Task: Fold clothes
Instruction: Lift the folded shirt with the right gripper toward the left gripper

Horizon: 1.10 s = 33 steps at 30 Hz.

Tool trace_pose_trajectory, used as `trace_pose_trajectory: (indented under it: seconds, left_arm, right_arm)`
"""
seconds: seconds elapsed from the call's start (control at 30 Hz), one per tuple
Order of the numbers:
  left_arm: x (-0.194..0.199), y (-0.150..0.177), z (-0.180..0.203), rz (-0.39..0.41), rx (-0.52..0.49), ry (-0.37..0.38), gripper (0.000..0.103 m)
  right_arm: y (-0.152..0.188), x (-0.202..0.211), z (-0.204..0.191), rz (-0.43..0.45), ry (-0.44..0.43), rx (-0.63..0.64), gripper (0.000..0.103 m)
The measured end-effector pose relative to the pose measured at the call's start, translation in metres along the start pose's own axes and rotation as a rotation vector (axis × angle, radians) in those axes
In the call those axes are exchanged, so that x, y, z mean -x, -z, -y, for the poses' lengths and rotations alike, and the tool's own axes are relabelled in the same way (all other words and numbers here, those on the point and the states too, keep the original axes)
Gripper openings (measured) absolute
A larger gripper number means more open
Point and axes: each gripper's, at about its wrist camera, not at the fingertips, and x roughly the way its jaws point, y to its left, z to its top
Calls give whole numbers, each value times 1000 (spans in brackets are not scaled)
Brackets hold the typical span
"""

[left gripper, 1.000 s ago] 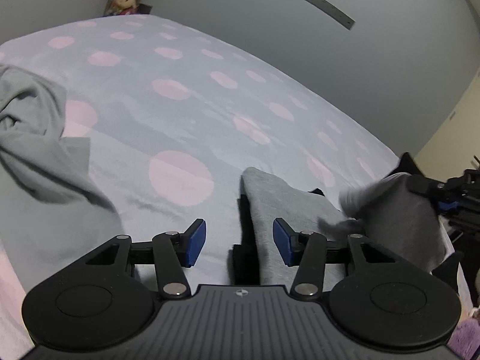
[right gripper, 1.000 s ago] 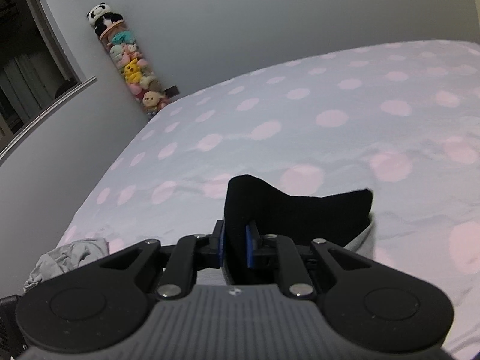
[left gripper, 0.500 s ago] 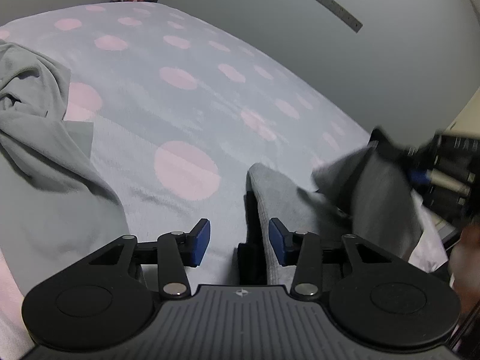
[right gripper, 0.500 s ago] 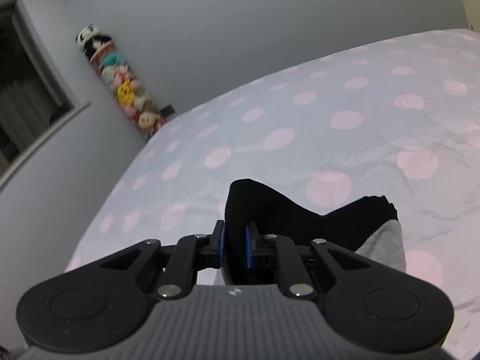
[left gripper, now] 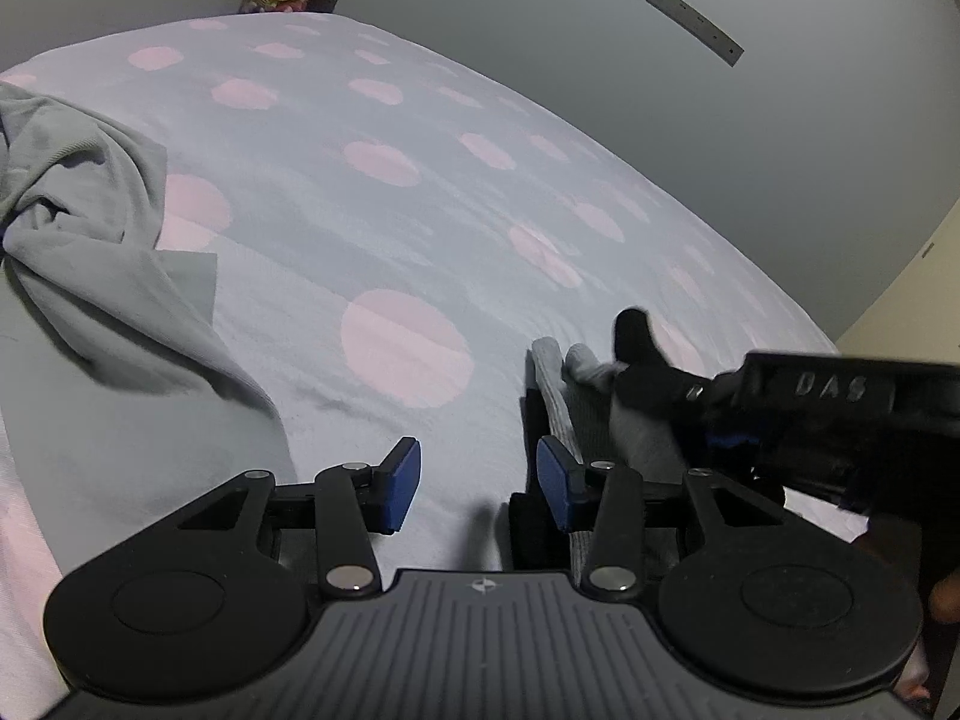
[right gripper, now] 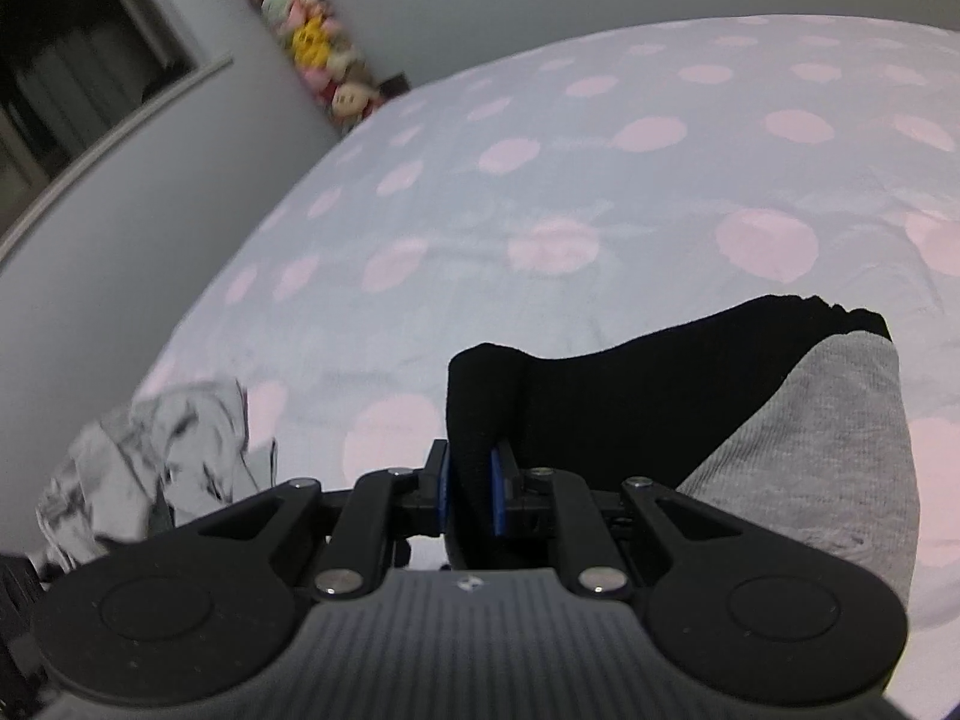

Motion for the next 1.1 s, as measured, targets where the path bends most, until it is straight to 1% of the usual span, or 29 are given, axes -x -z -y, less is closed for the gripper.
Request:
trace_pose_trajectory:
  seconds: [0.13,0.23,0.3,0.33,0.37,0.4,0.53,0.67,0.83,0.9,1.0,1.1]
  left_arm:
    - [0,1,0,1,-3,-10,39]
    - [0,0,0,-4,-4,-12,38]
    - [0,-1,0,-7,-5,-9,38]
    - [1,-1,1,-9,-8,-7,38]
    - [2,-2,2,-12,-13,-5,38]
    - [3,-2,4,-15,-19,-3,38]
    - [10,0,14,-38,-63,10,38]
    - [20,8,26,-56,-114,20,38]
    - [32,22,35,-110,-171,15,38]
    - [35,28,37,-142,-186,3,38]
    - [42,35,37,-177,-197,-17,38]
    - [51,39,37,-179,-208,-28,38]
  right_arm:
    - [6,-14,-4,-61,52,55,15]
    - [8,-21,0,-68,52,45,16]
    - [8,-16,0,-58,40,51,20]
    - [7,-11,-1,-49,34,55,21]
    - [5,-5,0,-38,27,59,25]
    - [4,3,0,-25,18,59,26]
    - [3,39,7,22,17,69,27]
    - [9,73,24,61,41,61,27]
    - [24,108,58,105,97,35,29]
    - [31,111,71,98,113,14,32]
    - [43,110,90,79,117,-28,32]
    - [47,103,99,83,82,-60,32]
